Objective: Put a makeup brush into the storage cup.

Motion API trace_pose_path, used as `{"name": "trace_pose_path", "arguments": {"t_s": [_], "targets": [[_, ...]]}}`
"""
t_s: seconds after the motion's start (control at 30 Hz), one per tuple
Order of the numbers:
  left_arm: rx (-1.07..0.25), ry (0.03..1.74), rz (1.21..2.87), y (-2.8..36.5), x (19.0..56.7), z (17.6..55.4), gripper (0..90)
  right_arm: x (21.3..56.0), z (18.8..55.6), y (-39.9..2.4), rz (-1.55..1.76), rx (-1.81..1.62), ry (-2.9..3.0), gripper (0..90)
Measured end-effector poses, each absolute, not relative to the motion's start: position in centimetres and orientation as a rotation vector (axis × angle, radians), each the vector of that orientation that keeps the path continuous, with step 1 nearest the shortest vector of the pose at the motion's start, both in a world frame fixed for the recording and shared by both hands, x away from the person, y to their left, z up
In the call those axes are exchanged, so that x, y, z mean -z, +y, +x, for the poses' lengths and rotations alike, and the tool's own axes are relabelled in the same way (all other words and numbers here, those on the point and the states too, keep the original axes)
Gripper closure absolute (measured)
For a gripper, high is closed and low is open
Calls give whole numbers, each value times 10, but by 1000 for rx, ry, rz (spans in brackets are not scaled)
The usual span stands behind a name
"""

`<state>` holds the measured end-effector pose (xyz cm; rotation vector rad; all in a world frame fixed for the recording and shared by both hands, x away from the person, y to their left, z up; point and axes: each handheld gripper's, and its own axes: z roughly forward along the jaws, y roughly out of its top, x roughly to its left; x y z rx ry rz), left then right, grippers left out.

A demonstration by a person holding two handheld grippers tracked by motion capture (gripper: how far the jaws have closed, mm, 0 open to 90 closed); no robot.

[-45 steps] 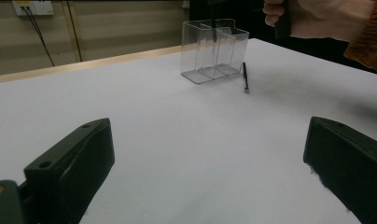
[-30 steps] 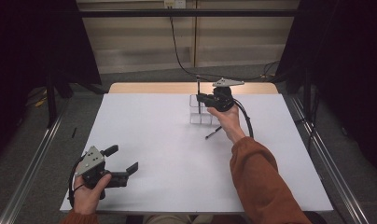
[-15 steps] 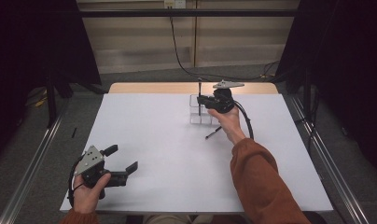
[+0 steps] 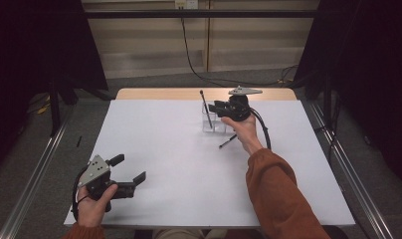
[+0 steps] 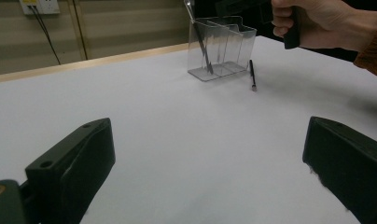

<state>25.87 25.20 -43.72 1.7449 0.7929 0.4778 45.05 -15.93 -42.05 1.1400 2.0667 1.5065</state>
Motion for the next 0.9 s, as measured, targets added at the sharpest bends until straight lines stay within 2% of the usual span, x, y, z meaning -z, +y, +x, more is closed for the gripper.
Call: {"name": "trace_pose_path", "arguments": {"t_s": [0.07, 0.17, 0.27, 0.53, 0.77, 0.9], "targets": [[-481, 790, 1747, 252, 437, 259, 23, 420, 449, -160, 1136, -1514, 2062, 558], [-480, 792, 1745, 252, 437, 259, 23, 418, 447, -159, 1117, -1520, 2062, 522], [-481, 793, 1744, 252, 437, 259, 23, 415, 442, -156, 1080, -1512, 2078, 402], [-483, 792, 1754, 252, 438, 259, 25, 412, 428, -158, 1038, -1513, 2071, 170], [-490, 786, 1769, 251, 437, 259, 25, 415, 415, -166, 1043, -1550, 2054, 31], [-492, 788, 1759, 252, 437, 259, 25, 418, 409, -171, 1057, -1549, 2042, 15]]}}
